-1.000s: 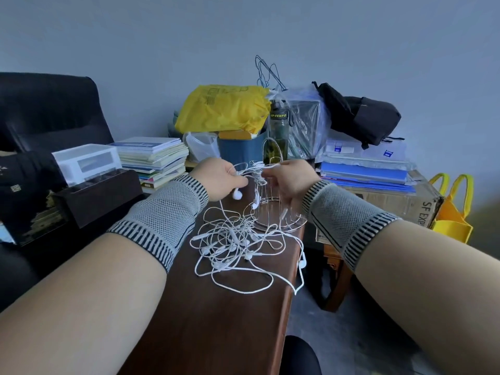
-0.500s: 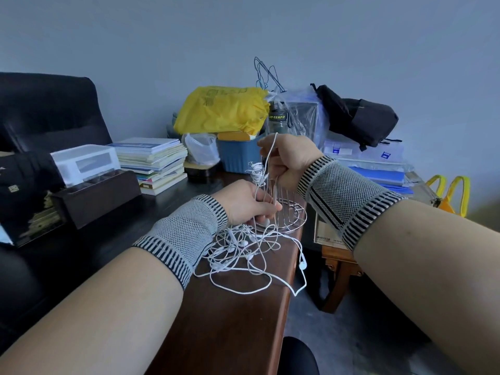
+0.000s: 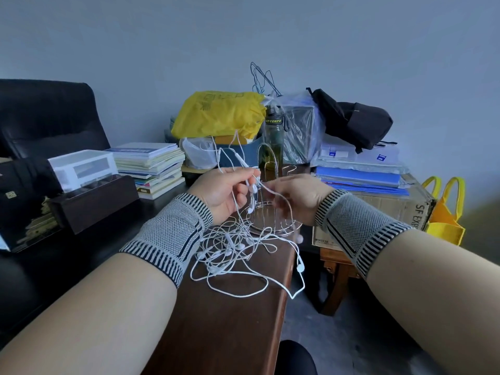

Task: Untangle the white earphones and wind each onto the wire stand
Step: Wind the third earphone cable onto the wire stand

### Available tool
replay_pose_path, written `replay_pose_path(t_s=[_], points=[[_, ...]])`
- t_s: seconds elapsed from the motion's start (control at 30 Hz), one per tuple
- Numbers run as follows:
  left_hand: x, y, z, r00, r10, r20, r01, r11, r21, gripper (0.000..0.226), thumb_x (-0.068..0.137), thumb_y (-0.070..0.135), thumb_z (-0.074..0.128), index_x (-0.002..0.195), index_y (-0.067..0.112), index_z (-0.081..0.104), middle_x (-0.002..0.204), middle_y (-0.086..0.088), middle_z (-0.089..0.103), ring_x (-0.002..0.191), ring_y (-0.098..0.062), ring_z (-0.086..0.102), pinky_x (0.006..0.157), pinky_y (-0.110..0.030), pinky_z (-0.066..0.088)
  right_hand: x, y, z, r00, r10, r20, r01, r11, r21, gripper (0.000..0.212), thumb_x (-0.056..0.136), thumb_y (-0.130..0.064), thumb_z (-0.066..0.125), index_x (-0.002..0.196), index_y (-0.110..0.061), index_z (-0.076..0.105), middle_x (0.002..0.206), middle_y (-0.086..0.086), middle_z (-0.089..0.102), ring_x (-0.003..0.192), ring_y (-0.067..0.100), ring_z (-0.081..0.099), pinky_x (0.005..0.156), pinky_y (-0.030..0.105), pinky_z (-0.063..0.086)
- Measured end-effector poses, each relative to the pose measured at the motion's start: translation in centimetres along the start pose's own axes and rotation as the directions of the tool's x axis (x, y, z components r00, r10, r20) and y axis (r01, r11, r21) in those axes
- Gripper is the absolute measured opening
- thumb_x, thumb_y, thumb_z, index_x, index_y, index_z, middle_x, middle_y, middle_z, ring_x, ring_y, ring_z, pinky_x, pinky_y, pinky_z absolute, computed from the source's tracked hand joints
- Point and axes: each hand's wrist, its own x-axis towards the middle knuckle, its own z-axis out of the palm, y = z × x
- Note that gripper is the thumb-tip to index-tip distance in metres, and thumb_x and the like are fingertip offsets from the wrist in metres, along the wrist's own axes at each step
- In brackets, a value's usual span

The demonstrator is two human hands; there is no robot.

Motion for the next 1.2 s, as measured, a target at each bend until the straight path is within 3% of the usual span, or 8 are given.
replay_pose_path(t_s=[0.17, 0.3, 0.5, 0.6, 0.77, 0.97, 1.1, 1.2], points=[[0.1, 0.2, 0.2, 0.994, 0.047, -0.099, -0.051, 0.998, -0.038, 0.017, 0.096, 0.01, 0.057, 0.083, 0.009, 0.066, 0.06, 0.007, 0.058, 0.041, 0.001, 0.043, 0.043, -0.009, 0.033, -0.9, 0.5, 0.8, 0.973, 0.081, 0.218, -0.09, 0.996, 0.029, 0.027, 0.086, -0.004, 0.04, 0.083, -0.007, 0.066, 0.067, 0.003, 0.066, 0.047, 0.008, 0.038, 0.044, 0.019, 0.029], [0.5, 0.4, -0.1, 0.981, 0.063, -0.183, -0.081, 0.993, -0.092, 0.014, 0.096, 0.01, 0.058, 0.084, 0.009, 0.065, 0.059, 0.007, 0.058, 0.04, 0.001, 0.044, 0.042, -0.009, 0.032, -1.2, 0.7, 0.4, 0.971, 0.058, 0.231, -0.065, 0.998, 0.021, 0.014, 0.088, -0.009, 0.056, 0.079, -0.005, 0.067, 0.065, 0.005, 0.063, 0.046, 0.009, 0.036, 0.045, 0.02, 0.024], [1.0, 1.0, -0.7, 0.949, 0.058, -0.31, -0.122, 0.974, -0.191, 0.014, 0.097, 0.012, 0.056, 0.085, 0.012, 0.064, 0.069, 0.007, 0.057, 0.039, 0.003, 0.047, 0.041, -0.008, 0.033, -1.0, 1.4, -1.4, 0.989, 0.077, 0.125, -0.057, 0.986, -0.159, 0.008, 0.086, -0.009, 0.066, 0.08, -0.005, 0.069, 0.068, 0.007, 0.067, 0.045, 0.007, 0.042, 0.041, 0.016, 0.024], [0.7, 0.7, -0.5, 0.956, 0.016, -0.294, -0.068, 0.983, -0.168, 0.01, 0.094, 0.011, 0.061, 0.085, 0.011, 0.065, 0.066, 0.006, 0.061, 0.041, 0.003, 0.048, 0.042, -0.008, 0.035, -0.8, 1.1, -1.9, 1.0, 0.003, 0.019, 0.0, 0.985, -0.171, 0.009, 0.086, -0.013, 0.069, 0.085, -0.004, 0.068, 0.069, 0.008, 0.068, 0.052, 0.012, 0.054, 0.048, 0.022, 0.029], [0.0, -0.2, 1.0, 0.985, -0.017, -0.173, 0.014, 1.0, -0.017, 0.008, 0.091, 0.01, 0.064, 0.084, 0.007, 0.067, 0.07, 0.001, 0.067, 0.05, 0.0, 0.054, 0.049, -0.012, 0.043, -0.8, -1.0, -0.5, 0.988, -0.115, -0.103, 0.127, 0.984, 0.122, 0.012, 0.094, -0.015, 0.06, 0.088, -0.007, 0.064, 0.074, 0.008, 0.068, 0.058, 0.016, 0.059, 0.058, 0.026, 0.044], [0.3, -0.7, 2.2, 0.992, 0.017, -0.127, -0.018, 1.0, -0.005, 0.012, 0.093, 0.011, 0.063, 0.103, 0.005, 0.063, 0.066, 0.0, 0.067, 0.056, -0.004, 0.065, 0.051, -0.016, 0.052, -1.2, -1.4, 0.7, 0.993, -0.11, -0.048, 0.112, 0.993, 0.038, 0.017, 0.095, -0.02, 0.06, 0.085, -0.007, 0.065, 0.071, 0.012, 0.061, 0.054, 0.02, 0.064, 0.063, 0.033, 0.054], [0.8, -1.3, 2.2, 0.988, 0.046, -0.147, -0.043, 0.999, 0.021, 0.007, 0.094, 0.011, 0.062, 0.087, 0.01, 0.06, 0.067, 0.002, 0.066, 0.065, -0.006, 0.067, 0.054, -0.017, 0.053, -1.5, -1.2, 0.4, 0.995, -0.095, 0.022, 0.094, 0.995, 0.035, 0.02, 0.096, -0.017, 0.057, 0.08, -0.008, 0.064, 0.077, 0.012, 0.063, 0.062, 0.02, 0.067, 0.063, 0.033, 0.055], [0.9, -2.0, 2.2, 0.986, 0.08, -0.146, -0.067, 0.993, 0.097, 0.011, 0.093, 0.011, 0.064, 0.082, 0.012, 0.064, 0.066, 0.003, 0.068, 0.072, -0.009, 0.067, 0.056, -0.017, 0.051, -1.7, -1.0, 0.3, 0.995, -0.075, 0.063, 0.074, 0.997, 0.01, 0.017, 0.095, -0.009, 0.057, 0.08, -0.006, 0.064, 0.064, 0.007, 0.06, 0.061, 0.019, 0.063, 0.057, 0.028, 0.055]])
